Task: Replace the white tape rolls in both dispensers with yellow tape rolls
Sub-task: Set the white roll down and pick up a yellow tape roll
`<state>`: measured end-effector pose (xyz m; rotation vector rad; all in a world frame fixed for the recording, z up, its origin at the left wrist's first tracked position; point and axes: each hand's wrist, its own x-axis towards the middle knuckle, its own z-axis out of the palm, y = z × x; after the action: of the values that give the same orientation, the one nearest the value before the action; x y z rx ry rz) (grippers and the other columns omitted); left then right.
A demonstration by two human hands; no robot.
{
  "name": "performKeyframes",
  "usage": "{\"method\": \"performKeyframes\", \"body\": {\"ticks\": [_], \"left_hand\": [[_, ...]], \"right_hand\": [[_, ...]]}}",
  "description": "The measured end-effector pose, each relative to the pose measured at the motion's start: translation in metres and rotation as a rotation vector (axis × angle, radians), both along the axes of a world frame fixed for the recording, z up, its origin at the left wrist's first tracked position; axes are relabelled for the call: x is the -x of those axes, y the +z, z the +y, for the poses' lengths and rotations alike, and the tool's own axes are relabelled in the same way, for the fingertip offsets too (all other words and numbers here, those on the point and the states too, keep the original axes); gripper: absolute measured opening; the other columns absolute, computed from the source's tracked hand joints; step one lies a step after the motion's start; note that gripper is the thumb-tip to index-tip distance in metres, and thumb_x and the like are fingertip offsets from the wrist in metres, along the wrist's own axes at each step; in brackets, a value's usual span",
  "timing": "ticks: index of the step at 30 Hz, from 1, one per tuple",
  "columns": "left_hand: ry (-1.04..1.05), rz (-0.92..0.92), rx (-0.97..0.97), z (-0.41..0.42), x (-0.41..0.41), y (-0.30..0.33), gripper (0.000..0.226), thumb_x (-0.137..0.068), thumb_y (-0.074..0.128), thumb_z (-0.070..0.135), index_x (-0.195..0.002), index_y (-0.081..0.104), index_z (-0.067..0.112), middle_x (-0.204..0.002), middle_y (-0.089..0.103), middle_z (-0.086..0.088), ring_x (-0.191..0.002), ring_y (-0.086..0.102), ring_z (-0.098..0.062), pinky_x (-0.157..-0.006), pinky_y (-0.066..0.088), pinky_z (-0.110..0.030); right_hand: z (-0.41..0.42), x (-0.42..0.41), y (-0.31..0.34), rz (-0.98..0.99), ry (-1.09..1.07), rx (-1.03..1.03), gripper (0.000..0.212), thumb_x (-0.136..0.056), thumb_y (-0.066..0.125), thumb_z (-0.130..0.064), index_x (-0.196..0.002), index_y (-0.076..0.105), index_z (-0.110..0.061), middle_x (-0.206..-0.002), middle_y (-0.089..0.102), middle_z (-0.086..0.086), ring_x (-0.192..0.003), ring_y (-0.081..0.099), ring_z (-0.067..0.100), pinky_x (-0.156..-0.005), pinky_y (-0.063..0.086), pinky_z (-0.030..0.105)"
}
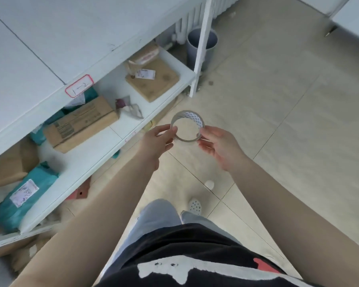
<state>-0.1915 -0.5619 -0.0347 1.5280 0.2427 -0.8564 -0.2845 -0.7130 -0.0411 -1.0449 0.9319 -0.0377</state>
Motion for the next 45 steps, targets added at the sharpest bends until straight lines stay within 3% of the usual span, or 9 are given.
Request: {"method": "performKeyframes", "body": {"ticks": [5, 10, 17, 22, 30, 35, 39, 42, 45], "left_hand": [[-0.063, -0.015, -0.002, -0.081, -0.02, 0.002, 0.027, -0.083, 0.073, 0.027, -0.106, 0.063, 0.017, -0.091, 0.065, -0.002, -0.086, 0.062, -0.015, -0.087, 0.054, -0.028], [-0.099, -0.022, 0.002, -0.147, -0.066, -0.005, 0.014, -0.082, 0.074, 0.027, -0.091, 0.064, 0.024, -0.094, 0.066, -0.004, -0.087, 0.062, -0.016, -0.082, 0.053, -0.027], [-0.13, -0.002, 0.008, -0.228, -0.142, -0.011, 0.036, -0.077, 0.077, 0.031, -0.109, 0.067, 0.017, -0.092, 0.067, -0.003, -0.08, 0.063, -0.013, -0.082, 0.054, -0.026], [-0.095, -0.004, -0.003, -0.272, -0.185, -0.006, 0.028, -0.078, 0.077, 0.029, -0.103, 0.068, 0.02, -0.087, 0.067, -0.003, -0.078, 0.063, -0.014, -0.081, 0.055, -0.026], [0.082, -0.029, -0.021, -0.331, -0.252, -0.005, 0.044, -0.075, 0.079, 0.033, -0.112, 0.067, 0.014, -0.104, 0.068, -0.008, -0.087, 0.065, -0.015, -0.08, 0.054, -0.024], [0.251, -0.028, 0.009, -0.354, -0.291, 0.008, 0.041, -0.076, 0.078, 0.028, -0.112, 0.065, 0.012, -0.099, 0.068, -0.006, -0.085, 0.064, -0.015, -0.084, 0.054, -0.026], [0.381, -0.015, 0.047, -0.361, -0.318, 0.015, 0.031, -0.079, 0.076, 0.023, -0.106, 0.066, 0.011, -0.096, 0.069, -0.007, -0.085, 0.064, -0.019, -0.089, 0.055, -0.032], [0.452, -0.014, 0.062, -0.361, -0.346, 0.019, 0.03, -0.08, 0.075, 0.024, -0.105, 0.065, 0.01, -0.085, 0.068, -0.004, -0.077, 0.062, -0.017, -0.083, 0.055, -0.029], [0.494, -0.029, 0.089, -0.359, -0.381, 0.022, 0.031, -0.083, 0.072, 0.024, -0.108, 0.063, 0.01, -0.088, 0.067, -0.004, -0.081, 0.063, -0.015, -0.08, 0.055, -0.028]], "right_hand": [[-0.076, -0.014, 0.005, -0.01, -0.092, -0.012, 0.026, -0.085, 0.07, -0.017, -0.108, 0.068, -0.006, -0.087, 0.067, 0.006, -0.075, 0.063, 0.018, -0.075, 0.055, 0.026], [-0.138, -0.054, -0.002, -0.002, -0.131, -0.024, 0.023, -0.084, 0.071, -0.018, -0.104, 0.068, -0.008, -0.086, 0.068, 0.004, -0.072, 0.063, 0.015, -0.071, 0.055, 0.025], [-0.219, -0.124, 0.0, 0.018, -0.163, -0.013, 0.032, -0.084, 0.07, -0.017, -0.114, 0.066, -0.004, -0.09, 0.067, 0.006, -0.073, 0.063, 0.015, -0.075, 0.056, 0.025], [-0.268, -0.171, 0.002, 0.016, -0.141, -0.023, 0.032, -0.084, 0.071, -0.016, -0.114, 0.066, -0.005, -0.087, 0.068, 0.005, -0.07, 0.063, 0.015, -0.069, 0.055, 0.024], [-0.347, -0.268, 0.004, -0.002, 0.094, -0.01, 0.027, -0.086, 0.068, -0.019, -0.11, 0.068, -0.007, -0.087, 0.068, 0.003, -0.07, 0.062, 0.012, -0.07, 0.056, 0.023], [-0.381, -0.333, 0.019, -0.033, 0.281, 0.015, 0.005, -0.086, 0.068, -0.018, -0.09, 0.069, -0.015, -0.085, 0.067, 0.004, -0.073, 0.061, 0.014, -0.075, 0.057, 0.026], [-0.391, -0.385, 0.027, -0.038, 0.395, 0.033, 0.007, -0.084, 0.07, -0.02, -0.09, 0.069, -0.015, -0.084, 0.066, 0.004, -0.074, 0.06, 0.014, -0.067, 0.055, 0.023], [-0.39, -0.424, 0.03, -0.047, 0.461, 0.03, 0.008, -0.085, 0.069, -0.02, -0.092, 0.069, -0.016, -0.087, 0.066, 0.004, -0.077, 0.06, 0.014, -0.072, 0.055, 0.024], [-0.384, -0.465, 0.035, -0.069, 0.481, 0.027, 0.003, -0.087, 0.067, -0.019, -0.087, 0.069, -0.016, -0.082, 0.066, 0.002, -0.075, 0.059, 0.013, -0.081, 0.056, 0.028]]}}
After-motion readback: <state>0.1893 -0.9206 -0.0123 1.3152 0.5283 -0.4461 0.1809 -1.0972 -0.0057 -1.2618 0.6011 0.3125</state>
